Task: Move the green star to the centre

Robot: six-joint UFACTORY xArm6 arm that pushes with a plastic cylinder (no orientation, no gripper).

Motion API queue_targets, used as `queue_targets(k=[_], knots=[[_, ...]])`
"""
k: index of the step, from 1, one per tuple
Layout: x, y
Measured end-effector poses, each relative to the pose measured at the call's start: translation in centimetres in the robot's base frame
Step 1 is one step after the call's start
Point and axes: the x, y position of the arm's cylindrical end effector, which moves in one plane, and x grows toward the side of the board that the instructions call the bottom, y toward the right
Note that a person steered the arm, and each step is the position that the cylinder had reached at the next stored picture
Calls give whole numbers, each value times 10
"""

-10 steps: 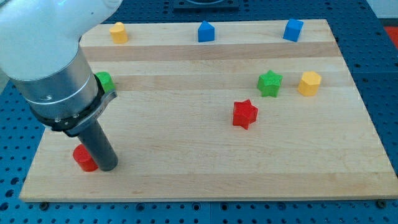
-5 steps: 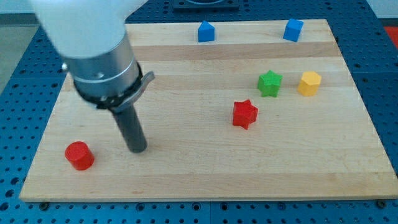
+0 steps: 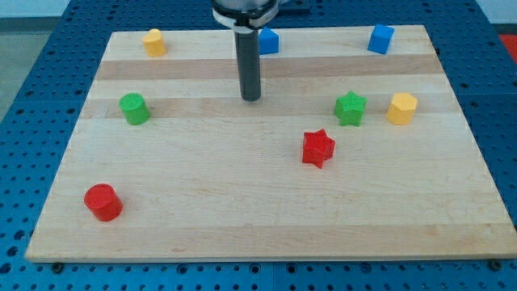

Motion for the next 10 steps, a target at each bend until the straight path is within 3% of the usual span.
queue_targets(k=[6,10], knots=[[-2,10],[-6,139]])
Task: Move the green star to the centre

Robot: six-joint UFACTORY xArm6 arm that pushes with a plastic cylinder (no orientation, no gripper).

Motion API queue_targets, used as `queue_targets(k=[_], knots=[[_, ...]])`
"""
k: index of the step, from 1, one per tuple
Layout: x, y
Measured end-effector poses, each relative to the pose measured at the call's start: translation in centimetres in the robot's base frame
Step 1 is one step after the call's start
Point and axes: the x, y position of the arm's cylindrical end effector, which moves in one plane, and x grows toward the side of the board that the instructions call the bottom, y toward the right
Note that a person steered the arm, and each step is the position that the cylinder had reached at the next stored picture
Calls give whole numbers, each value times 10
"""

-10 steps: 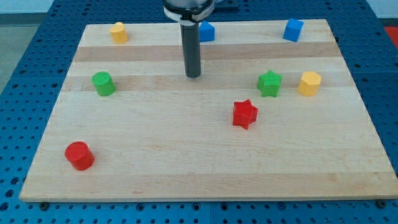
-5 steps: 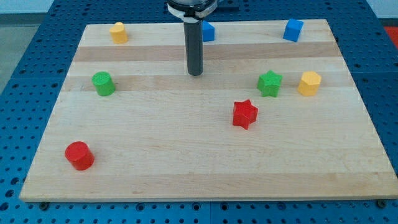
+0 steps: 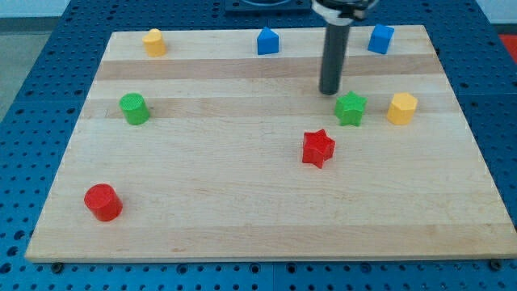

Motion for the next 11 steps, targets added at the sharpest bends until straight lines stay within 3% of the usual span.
queue_targets(k=[4,9,11], knots=[[26,25],[56,-4],[62,31]])
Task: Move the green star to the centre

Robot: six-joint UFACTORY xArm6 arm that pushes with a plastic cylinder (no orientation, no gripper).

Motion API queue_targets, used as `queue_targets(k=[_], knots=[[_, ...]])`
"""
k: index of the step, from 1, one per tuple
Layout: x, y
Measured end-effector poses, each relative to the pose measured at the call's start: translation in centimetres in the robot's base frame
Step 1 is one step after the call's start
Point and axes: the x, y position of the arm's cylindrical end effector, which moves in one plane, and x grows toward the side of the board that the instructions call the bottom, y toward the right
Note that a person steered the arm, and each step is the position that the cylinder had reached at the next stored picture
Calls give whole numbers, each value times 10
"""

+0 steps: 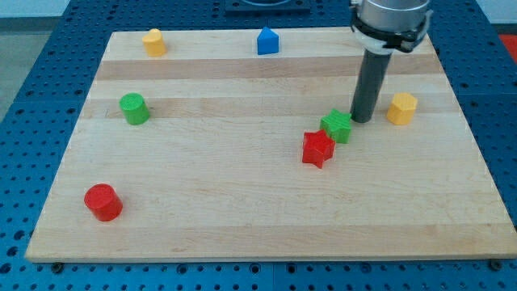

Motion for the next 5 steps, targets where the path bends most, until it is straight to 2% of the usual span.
queue_targets(k=[2,4,5], knots=[[22,-22],[21,-89],[8,-91]])
